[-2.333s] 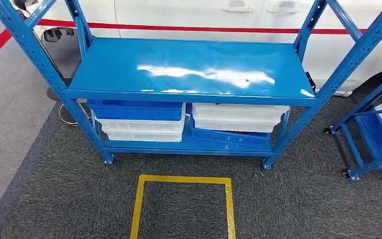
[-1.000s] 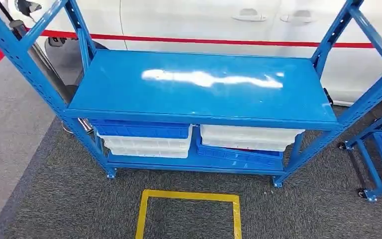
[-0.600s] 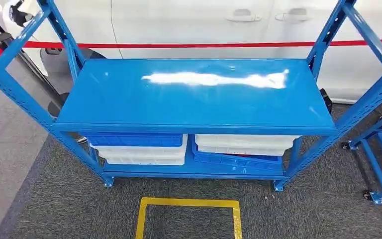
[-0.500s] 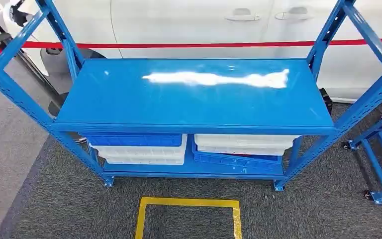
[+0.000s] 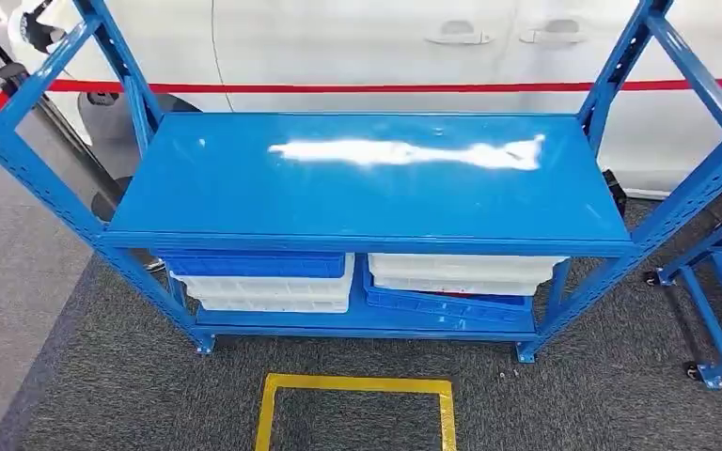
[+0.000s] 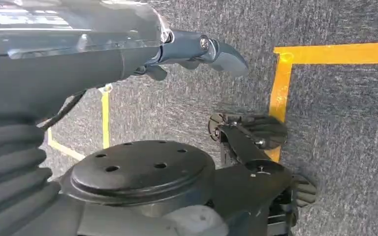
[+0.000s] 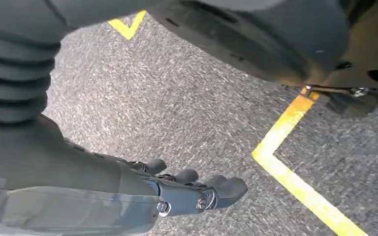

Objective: Take the parts from the cabinet and place them on the table.

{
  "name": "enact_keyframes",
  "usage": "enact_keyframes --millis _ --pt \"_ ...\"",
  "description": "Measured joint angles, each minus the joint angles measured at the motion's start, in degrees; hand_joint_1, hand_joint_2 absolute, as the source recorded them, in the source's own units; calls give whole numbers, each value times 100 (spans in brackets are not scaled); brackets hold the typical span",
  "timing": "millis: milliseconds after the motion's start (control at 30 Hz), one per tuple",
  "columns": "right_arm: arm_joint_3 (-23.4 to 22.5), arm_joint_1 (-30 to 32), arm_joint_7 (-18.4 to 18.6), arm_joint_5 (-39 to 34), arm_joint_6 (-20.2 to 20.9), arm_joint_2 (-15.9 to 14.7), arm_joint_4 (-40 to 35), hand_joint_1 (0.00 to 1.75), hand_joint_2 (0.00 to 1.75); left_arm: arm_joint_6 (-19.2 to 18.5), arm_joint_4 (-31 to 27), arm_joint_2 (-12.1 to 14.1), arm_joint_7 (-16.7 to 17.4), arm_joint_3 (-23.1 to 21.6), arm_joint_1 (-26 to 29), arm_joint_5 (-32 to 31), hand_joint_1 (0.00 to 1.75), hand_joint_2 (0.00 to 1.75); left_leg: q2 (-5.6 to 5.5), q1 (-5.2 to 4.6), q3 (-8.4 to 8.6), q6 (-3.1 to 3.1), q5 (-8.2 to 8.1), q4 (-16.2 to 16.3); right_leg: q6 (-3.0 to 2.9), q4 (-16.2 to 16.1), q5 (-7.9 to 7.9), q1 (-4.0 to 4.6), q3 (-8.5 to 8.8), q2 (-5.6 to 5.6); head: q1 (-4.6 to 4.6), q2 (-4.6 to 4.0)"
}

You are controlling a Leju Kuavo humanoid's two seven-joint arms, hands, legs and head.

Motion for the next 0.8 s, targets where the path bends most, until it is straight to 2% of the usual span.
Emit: enact_keyframes --millis 333,467,800 --pt "-26 -6 11 -4 -87 17 -2 0 175 50 0 28 13 -129 24 -120 0 175 0 -12 4 2 -6 1 10 -5 -3 -14 7 -1 0 0" --pt "-101 14 -22 -81 -267 30 -2 0 175 258 0 33 369 -146 23 -147 0 175 0 -14 4 2 -6 1 10 -5 -3 -17 8 -4 0 0" --pt "-109 205 -68 -862 -142 11 -168 0 175 175 -122 265 603 -1343 282 1179 0 175 0 -15 5 1 -8 1 13 -5 -5 -17 8 -5 0 0"
